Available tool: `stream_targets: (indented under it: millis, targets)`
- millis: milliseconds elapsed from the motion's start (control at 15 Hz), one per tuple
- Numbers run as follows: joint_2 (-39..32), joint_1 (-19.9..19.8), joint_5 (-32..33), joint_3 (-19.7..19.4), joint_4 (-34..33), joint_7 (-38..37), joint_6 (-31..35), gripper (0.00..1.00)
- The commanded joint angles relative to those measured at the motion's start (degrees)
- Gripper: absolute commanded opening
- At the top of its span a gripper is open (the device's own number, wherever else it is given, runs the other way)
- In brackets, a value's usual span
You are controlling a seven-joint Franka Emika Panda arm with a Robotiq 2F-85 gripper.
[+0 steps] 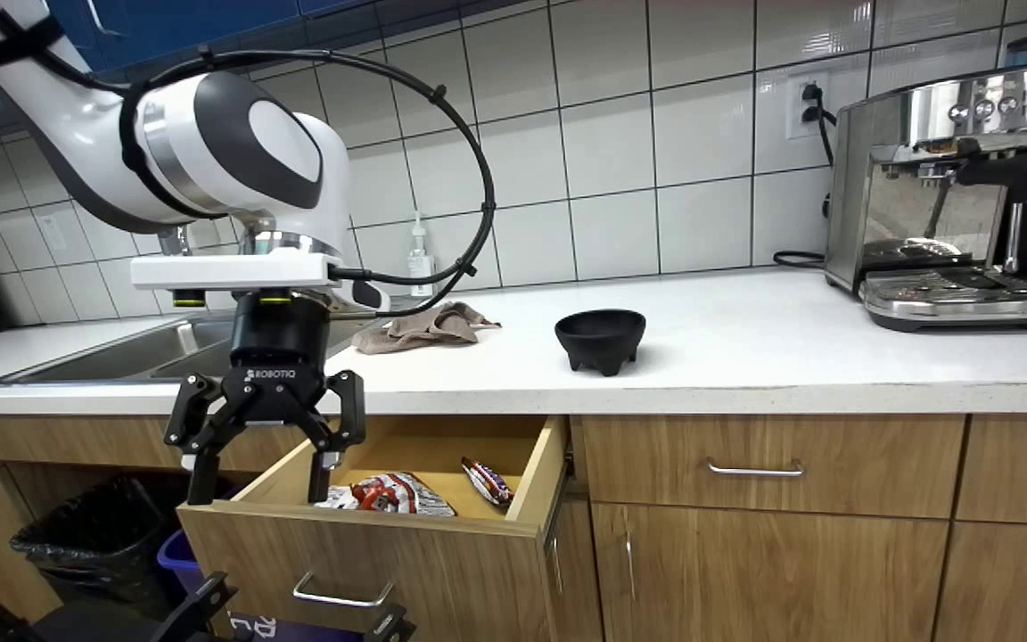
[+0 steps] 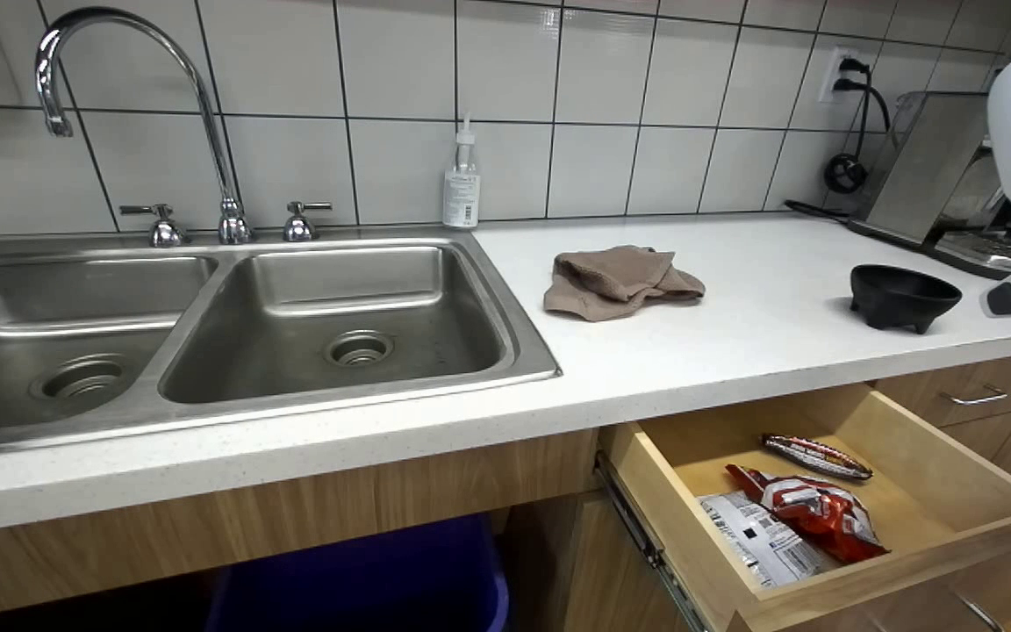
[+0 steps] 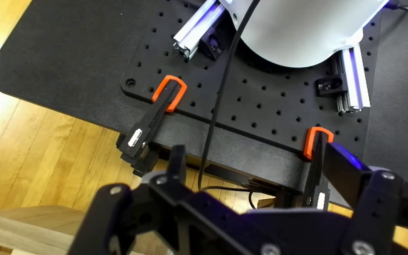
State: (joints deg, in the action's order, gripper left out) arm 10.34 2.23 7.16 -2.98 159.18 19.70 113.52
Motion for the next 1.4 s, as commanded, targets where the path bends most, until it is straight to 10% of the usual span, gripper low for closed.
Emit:
stream_targets:
  millis: [0,1333]
  targets:
    - [-0.79,-0.29,-0.59,0.49,-0.16,0.44,2.74,1.00]
    - [-5.85,-0.91,-0.27,0.68,-0.14,-2.23,14.09,1.00]
